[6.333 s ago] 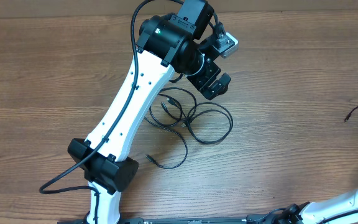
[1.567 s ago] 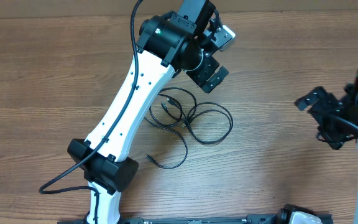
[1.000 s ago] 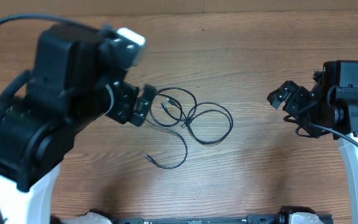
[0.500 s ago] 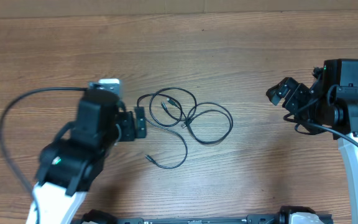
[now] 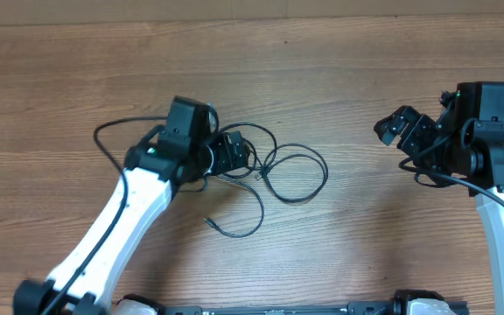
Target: Untangle cables
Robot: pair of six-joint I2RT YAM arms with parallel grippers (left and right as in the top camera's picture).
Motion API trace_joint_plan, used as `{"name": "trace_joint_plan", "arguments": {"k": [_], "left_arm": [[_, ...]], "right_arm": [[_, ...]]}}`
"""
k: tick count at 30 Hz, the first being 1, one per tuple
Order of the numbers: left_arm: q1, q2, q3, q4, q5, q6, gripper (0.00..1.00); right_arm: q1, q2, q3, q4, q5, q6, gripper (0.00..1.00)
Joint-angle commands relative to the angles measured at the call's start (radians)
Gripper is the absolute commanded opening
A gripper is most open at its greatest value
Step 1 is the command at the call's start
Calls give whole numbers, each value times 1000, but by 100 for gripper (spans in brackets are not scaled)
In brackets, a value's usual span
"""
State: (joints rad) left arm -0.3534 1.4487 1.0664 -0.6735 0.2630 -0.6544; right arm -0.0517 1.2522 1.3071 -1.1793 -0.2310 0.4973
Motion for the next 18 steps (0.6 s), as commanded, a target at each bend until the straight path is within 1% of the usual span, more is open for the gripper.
{"name": "trace_joint_plan", "arguments": {"k": [1, 2, 5, 8, 10, 12, 18], "left_arm": [[-20, 97, -4, 45, 34, -147, 85], [-27, 118, -4, 72, 33, -156, 84], [-60, 211, -4, 225, 18, -166, 84], [-74, 265, -4, 290, -31, -168, 83], [-80, 292, -4, 308, -37, -186, 82], [-89, 322, -4, 332, -34, -209, 75], [-98, 350, -4, 393, -56, -205, 54]], "right_arm": [[6, 2, 1, 5, -3, 0, 100], [6, 2, 1, 5, -3, 0, 100], [6, 2, 1, 4, -3, 0, 100], [6, 2, 1, 2, -3, 0, 100], [6, 2, 1, 1, -3, 0, 100], [6, 2, 1, 2, -3, 0, 100], [6, 2, 1, 3, -3, 0, 100]]}}
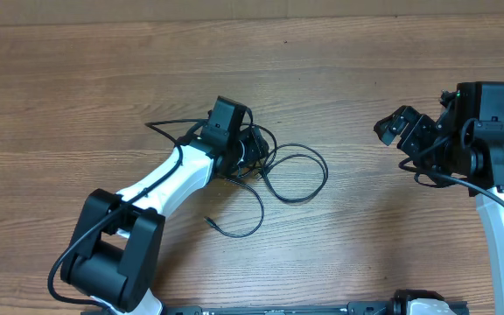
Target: Untangle cables
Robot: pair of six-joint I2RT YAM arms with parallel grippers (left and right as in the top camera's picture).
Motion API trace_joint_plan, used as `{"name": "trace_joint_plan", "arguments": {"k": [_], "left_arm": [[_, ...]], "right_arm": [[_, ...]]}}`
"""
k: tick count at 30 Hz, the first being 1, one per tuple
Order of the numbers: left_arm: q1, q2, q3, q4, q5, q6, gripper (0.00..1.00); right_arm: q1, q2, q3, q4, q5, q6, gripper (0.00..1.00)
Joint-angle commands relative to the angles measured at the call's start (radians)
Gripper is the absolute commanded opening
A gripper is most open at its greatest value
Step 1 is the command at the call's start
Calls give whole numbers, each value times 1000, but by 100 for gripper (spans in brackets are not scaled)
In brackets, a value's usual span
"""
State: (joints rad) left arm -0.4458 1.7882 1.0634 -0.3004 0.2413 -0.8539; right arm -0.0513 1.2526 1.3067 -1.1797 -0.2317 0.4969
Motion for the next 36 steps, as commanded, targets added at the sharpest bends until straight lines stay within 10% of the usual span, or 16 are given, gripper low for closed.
{"name": "trace_joint_plan", "arguments": {"k": [1, 11, 36], "left_arm": [[-4, 11, -1, 31, -44, 0, 49], [23, 11, 0, 72, -50, 24, 5], [152, -485, 68, 77, 124, 91, 4]], "right_arm": [[6, 1, 2, 3, -2, 1, 100], [6, 1, 2, -6, -2, 1, 100], [6, 12, -66, 76, -288, 5, 100]]}}
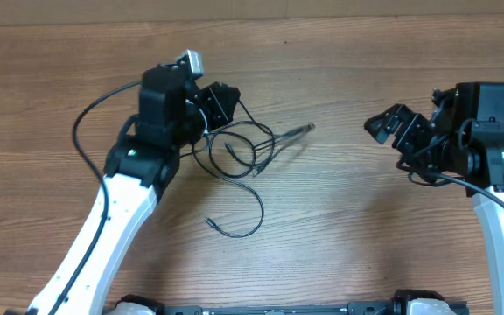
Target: Untangle cables
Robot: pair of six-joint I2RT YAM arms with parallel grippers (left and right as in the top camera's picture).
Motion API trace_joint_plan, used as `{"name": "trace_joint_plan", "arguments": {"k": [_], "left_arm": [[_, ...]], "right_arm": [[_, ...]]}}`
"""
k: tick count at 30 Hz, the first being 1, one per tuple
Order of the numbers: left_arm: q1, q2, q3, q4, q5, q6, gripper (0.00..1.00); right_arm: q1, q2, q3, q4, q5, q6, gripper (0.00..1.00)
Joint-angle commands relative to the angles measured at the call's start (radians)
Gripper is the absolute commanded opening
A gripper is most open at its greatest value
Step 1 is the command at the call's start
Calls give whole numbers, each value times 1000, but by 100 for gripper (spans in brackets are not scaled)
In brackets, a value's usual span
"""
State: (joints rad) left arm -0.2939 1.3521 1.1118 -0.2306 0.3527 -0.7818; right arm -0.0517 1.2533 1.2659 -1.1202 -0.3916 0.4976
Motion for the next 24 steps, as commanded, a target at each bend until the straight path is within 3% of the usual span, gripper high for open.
{"name": "trace_joint_plan", "arguments": {"k": [1, 4, 15, 24], "left_arm": [[0, -65, 19, 8, 5, 19, 4], [0, -87, 19, 9, 4, 19, 4], [0, -90, 19, 8, 5, 18, 4], [0, -90, 19, -8, 20, 16, 4]], "right_arm": [[7, 17, -35, 27, -169, 4, 100], [21, 39, -79, 92, -263, 4, 100], [230, 196, -121, 290, -265, 58, 100], [254, 270, -121, 418, -239, 327, 99]]}}
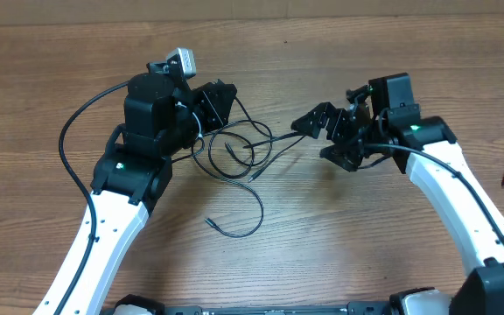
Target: Untangle cables
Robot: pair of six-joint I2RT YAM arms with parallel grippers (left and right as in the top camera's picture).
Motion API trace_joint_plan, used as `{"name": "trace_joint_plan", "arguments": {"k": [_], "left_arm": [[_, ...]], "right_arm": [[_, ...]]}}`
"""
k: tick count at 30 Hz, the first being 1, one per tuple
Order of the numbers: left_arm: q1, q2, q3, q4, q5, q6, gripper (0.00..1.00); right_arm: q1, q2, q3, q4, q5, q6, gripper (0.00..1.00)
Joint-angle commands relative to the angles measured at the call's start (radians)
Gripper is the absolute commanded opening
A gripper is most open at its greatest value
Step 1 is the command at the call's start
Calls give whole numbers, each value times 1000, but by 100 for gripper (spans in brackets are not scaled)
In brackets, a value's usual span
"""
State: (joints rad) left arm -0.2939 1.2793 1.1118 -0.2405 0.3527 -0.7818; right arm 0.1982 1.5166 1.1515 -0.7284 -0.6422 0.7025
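Thin black cables [234,150] lie looped and crossed on the wooden table left of centre. My left gripper [214,103] sits at the upper left of the loops, shut on strands that rise into it. One cable end [285,136] stretches right from the tangle. My right gripper [320,138] stands open just right of that end, fingers spread, with the tip at or between them; contact cannot be told. A loose tail with a small plug [210,223] curls toward the front.
The wooden table [374,245] fills the view. The left arm's own black lead [70,149] arcs out to the left. Another black lead shows at the right edge.
My right gripper has come from the right side of the table to the centre, next to the stretched cable end. The left gripper shifted slightly left, still holding the strands.
At first my left gripper was down on the tangle and the right gripper hung open at far right. Later the left gripper had drawn the bundle up and left, with one end stretched out rightward. Now the open right gripper stands at that end.
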Motion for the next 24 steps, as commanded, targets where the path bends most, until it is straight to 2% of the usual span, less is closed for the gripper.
{"name": "trace_joint_plan", "arguments": {"k": [1, 6, 13, 18, 20, 23, 24], "left_arm": [[0, -17, 19, 2, 30, 15, 4], [0, -17, 19, 2, 66, 11, 4], [-1, -17, 19, 6, 97, -11, 4], [-1, -17, 19, 6, 93, -11, 5], [-1, -17, 19, 6, 94, -11, 4], [-1, -17, 19, 2, 93, -11, 6], [-1, -17, 19, -3, 93, -11, 8]], "right_arm": [[4, 10, -6, 35, 12, 153, 96], [23, 14, -7, 85, 29, 280, 77], [138, 34, -7, 174, 139, 343, 66], [201, 37, -7, 175, 263, 505, 55], [204, 37, -7, 175, 267, 533, 46], [205, 37, -7, 178, 278, 516, 9], [205, 37, -6, 180, 286, 489, 4]]}}
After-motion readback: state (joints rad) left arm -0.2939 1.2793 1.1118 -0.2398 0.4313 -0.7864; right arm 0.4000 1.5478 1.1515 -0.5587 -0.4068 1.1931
